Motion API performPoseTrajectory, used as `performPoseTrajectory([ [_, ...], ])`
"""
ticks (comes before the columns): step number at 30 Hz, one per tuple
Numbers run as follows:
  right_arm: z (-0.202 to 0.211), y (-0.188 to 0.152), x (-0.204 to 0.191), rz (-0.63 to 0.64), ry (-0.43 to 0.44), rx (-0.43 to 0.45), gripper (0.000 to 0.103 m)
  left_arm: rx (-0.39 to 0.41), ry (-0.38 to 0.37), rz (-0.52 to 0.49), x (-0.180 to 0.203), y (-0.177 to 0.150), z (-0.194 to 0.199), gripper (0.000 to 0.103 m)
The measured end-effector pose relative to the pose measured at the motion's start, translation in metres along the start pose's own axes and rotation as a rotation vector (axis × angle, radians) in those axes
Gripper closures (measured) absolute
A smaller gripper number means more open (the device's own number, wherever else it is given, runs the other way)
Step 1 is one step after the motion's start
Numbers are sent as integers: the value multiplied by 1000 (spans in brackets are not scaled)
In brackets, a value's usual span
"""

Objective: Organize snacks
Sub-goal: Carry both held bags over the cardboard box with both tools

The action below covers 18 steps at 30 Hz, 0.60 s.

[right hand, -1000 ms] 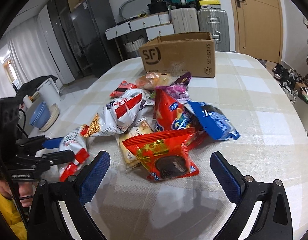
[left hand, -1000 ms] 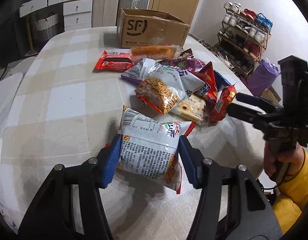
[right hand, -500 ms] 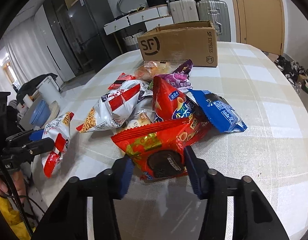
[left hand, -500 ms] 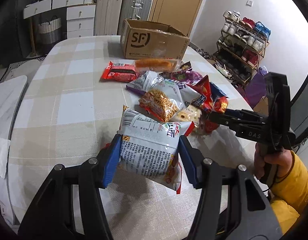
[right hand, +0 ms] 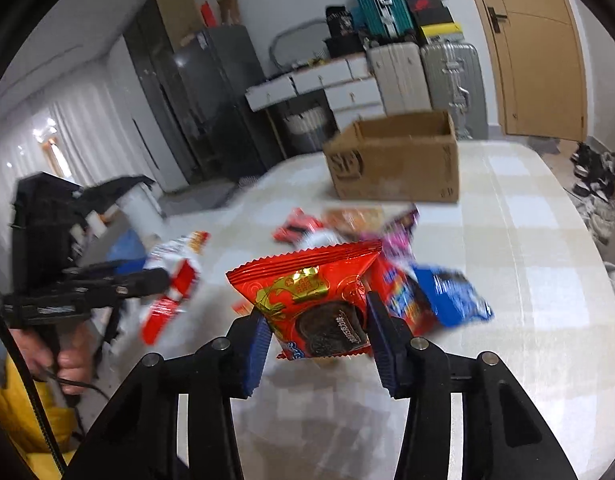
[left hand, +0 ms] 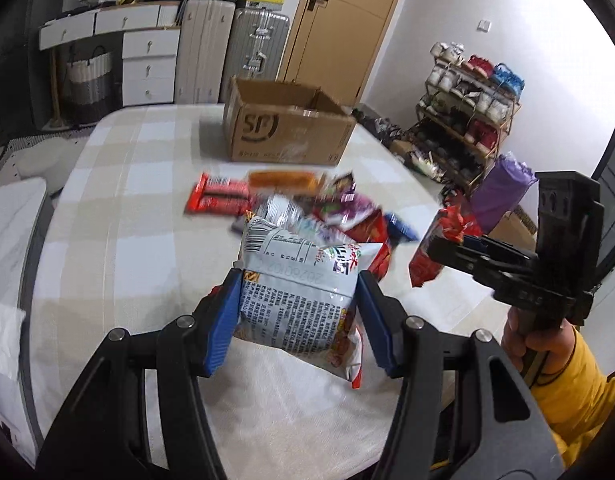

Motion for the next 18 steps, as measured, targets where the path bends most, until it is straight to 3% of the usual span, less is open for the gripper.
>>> performPoseTrajectory([
  [8, 32, 90, 1, -26, 110, 115, 57, 121, 7, -41, 18, 84, 23, 49],
  [13, 30, 153, 20, -24, 102, 132, 57, 170, 29, -25, 27, 148, 17, 49],
  [18, 12, 212, 45, -35, 86, 130, 57, 170, 47, 8, 30, 209, -7, 49],
])
Point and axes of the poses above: each gripper's, at about its wrist camera, not at the fingertips, and z roughly against the way its jaws point, x to its right, y to its top, the point moved 5 cm from there along -z, roughly the way its jaws point, and after that the axes turned 14 degrees about y, right-handed, at the moved point
